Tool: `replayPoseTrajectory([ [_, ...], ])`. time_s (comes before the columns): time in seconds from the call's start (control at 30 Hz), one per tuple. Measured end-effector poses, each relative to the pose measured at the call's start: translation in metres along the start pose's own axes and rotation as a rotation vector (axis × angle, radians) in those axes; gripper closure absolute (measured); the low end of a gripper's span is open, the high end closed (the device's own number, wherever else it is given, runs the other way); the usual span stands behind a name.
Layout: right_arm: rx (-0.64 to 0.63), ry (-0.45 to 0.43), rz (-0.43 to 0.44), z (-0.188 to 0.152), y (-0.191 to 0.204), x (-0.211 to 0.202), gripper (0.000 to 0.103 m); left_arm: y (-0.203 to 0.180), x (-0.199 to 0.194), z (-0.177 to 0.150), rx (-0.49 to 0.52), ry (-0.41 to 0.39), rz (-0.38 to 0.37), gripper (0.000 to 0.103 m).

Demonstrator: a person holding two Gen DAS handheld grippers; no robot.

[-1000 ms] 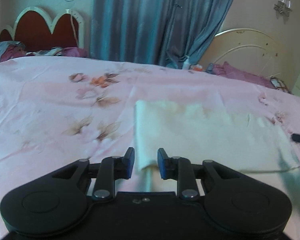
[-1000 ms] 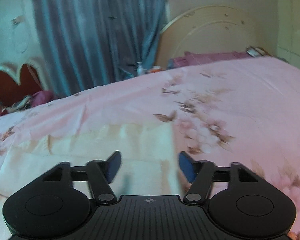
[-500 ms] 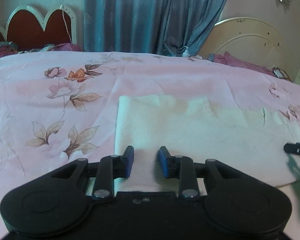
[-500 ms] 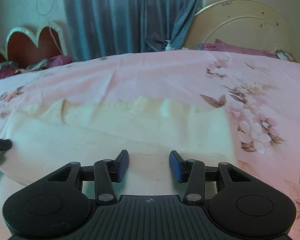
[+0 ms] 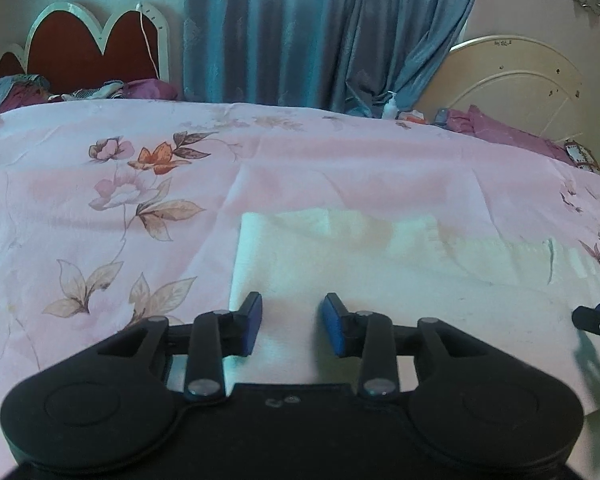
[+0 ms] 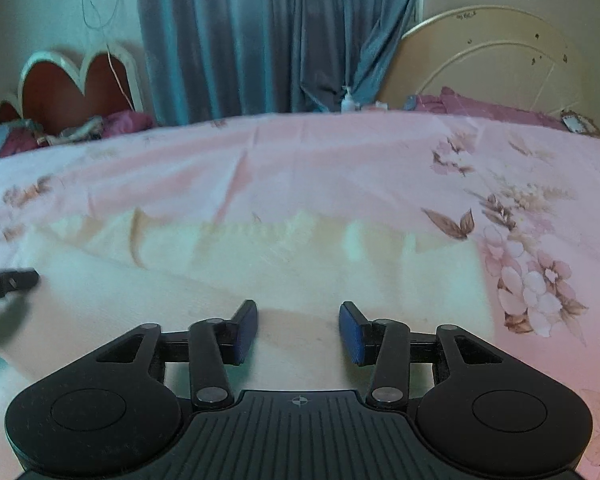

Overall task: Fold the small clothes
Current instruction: 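Open both grippers and withdraw them from the folded sweater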

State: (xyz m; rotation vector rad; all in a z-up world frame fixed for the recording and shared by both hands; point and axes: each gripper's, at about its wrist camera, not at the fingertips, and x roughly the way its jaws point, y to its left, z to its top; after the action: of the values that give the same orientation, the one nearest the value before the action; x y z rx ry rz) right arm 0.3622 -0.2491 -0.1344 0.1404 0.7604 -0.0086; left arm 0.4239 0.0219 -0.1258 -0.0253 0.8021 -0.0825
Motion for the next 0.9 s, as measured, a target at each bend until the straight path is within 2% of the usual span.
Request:
replayPoseTrajectory([
  [0.2,0.028,-0.003,-0.018,0.0,-0.008,-0.01,0.059,-0.001,0.0,-0.001,0.02,0.0,0.005,0.066],
  [0.5,0.064,-0.013,0.025,-0.013,-0.01,-0.042,0.059,-0.004,-0.013,0.0,0.015,-0.005,0.023,0.067],
  [0.7,0.015,0.002,0.078,-0.023,0.009,-0.051,0.059,-0.02,-0.039,-0.013,0.041,-0.03,-0.03,0.066],
  [0.8,-0.018,0.017,0.057,-0.029,0.015,-0.048,0.059,-0.029,-0.045,-0.028,0.068,-0.014,-0.054,0.064],
  [0.9,-0.023,0.025,0.009,-0.036,0.007,-0.046,0.059,-0.033,-0.044,-0.042,0.136,-0.016,-0.031,0.062],
])
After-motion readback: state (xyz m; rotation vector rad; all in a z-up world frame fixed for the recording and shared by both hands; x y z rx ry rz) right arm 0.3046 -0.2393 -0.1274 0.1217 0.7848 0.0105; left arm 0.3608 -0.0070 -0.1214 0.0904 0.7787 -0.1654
